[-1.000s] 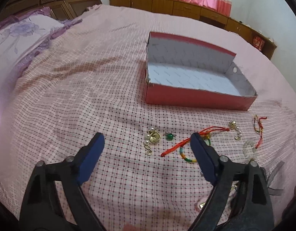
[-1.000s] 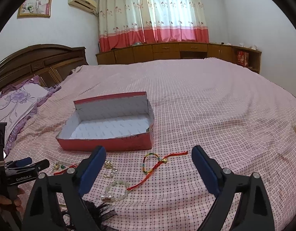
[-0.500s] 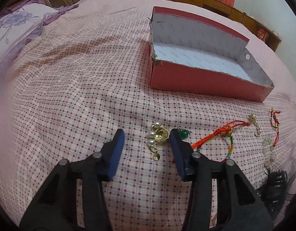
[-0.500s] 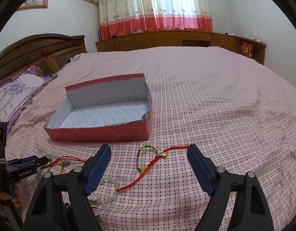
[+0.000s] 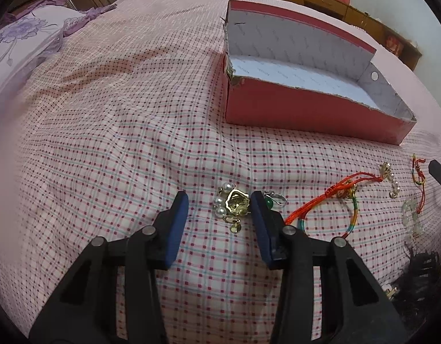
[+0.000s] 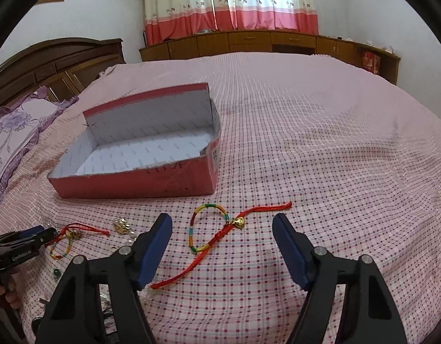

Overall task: Organize jewelry
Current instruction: 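Reach the left gripper to the gold pearl pendant and close on it, then close the right gripper on the rainbow red-string bracelet, then carry the gold pendant into the shoebox with the left gripper while the right gripper carries the bracelet in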

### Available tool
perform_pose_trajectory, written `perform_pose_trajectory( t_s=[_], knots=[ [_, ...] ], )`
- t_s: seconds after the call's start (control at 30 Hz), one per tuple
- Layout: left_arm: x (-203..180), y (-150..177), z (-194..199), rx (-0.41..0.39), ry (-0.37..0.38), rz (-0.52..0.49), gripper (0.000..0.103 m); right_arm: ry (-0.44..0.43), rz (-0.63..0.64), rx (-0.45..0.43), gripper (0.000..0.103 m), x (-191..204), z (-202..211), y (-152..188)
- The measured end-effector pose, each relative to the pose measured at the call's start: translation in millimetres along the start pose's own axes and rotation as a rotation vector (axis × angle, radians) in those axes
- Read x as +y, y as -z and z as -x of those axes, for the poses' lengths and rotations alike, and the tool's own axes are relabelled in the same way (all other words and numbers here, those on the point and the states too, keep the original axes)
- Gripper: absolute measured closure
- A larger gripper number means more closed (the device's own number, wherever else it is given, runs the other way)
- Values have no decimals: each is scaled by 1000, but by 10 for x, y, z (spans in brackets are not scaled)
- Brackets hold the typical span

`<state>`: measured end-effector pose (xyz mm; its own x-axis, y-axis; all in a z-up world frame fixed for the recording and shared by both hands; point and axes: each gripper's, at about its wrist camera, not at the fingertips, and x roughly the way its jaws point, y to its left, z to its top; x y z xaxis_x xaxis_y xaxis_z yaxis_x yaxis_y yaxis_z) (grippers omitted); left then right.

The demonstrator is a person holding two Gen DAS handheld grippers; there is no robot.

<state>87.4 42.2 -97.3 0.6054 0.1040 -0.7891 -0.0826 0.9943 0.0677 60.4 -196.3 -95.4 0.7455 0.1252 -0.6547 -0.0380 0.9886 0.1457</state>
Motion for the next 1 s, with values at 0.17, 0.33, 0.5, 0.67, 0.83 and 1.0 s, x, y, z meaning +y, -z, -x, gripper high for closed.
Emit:
perform_pose_trajectory(
  t_s=[0.17, 0.33, 0.5, 0.67, 0.83, 1.0],
  knots=[
    [27, 15, -4, -5, 10, 8, 67, -9, -20, 64, 40, -37, -194, 21],
    [101, 49, 37, -18, 20, 17, 71, -15, -48, 124, 50, -85, -376, 46],
    [147, 72, 101, -32, 4, 16, 90, -17, -46, 141, 75, -97, -404, 55],
    [210, 91, 195, -48, 26, 25, 96, -21, -41, 132, 95, -56, -384, 52],
    [338, 162, 374, -75, 45, 35, 96, -45, -63, 95, 95, -79, -232, 73],
    [411, 239, 608, -115, 50, 26, 96, -69, -62, 58, 95, -51, -38, 101]
  ],
)
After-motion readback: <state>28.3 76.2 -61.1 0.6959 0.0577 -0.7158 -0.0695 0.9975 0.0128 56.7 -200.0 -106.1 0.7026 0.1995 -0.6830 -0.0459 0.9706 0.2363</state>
